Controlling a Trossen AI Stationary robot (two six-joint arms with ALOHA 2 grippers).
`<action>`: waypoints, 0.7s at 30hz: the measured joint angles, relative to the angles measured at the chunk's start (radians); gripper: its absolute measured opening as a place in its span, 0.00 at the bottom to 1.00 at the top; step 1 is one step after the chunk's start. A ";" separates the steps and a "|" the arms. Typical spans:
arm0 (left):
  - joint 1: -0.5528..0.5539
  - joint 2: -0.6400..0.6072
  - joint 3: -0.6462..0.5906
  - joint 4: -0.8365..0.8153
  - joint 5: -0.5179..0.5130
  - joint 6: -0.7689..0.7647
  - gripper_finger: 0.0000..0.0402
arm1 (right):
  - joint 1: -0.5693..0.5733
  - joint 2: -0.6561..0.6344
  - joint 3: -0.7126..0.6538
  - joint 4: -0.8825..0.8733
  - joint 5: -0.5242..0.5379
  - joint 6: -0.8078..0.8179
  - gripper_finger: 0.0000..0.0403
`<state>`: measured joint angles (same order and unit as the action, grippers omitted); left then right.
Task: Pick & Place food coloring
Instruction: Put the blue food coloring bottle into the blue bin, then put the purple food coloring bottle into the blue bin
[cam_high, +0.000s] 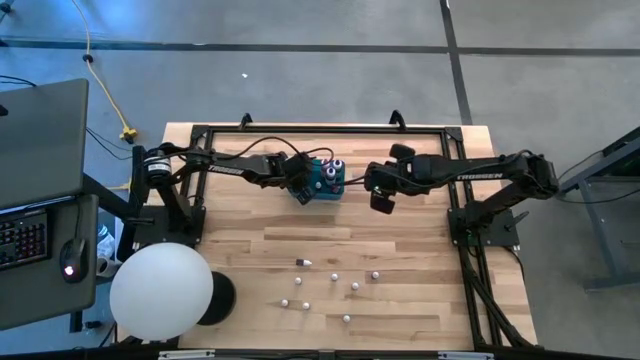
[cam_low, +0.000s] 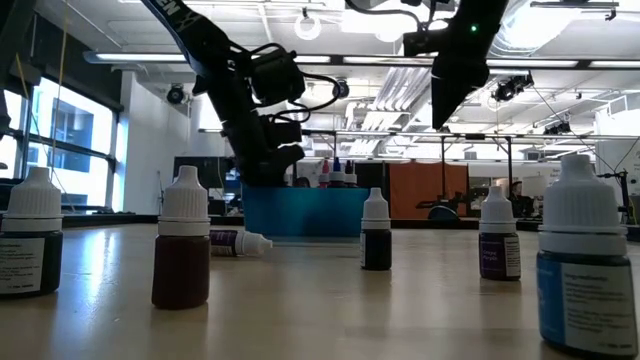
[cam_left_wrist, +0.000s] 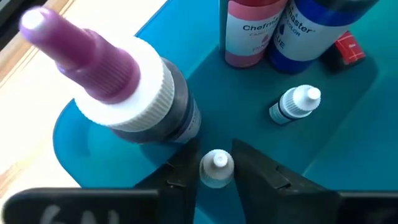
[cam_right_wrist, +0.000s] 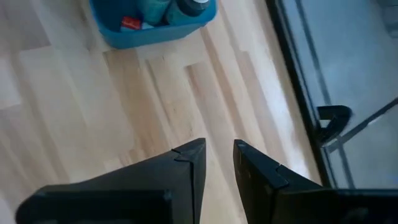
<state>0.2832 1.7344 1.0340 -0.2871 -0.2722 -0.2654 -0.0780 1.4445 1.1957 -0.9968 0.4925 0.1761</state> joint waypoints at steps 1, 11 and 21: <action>0.000 0.000 0.000 0.000 0.000 0.000 0.26 | 0.000 0.000 0.000 0.002 -0.005 0.000 0.18; -0.009 -0.006 0.049 -0.030 0.093 0.050 0.42 | 0.000 0.000 0.000 0.007 -0.005 0.000 0.18; -0.016 -0.028 0.256 -0.234 0.226 0.035 0.42 | 0.000 0.000 0.000 0.007 -0.006 0.000 0.18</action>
<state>0.2670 1.7061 1.2897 -0.5214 -0.0464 -0.2304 -0.0776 1.4445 1.1957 -0.9901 0.4863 0.1761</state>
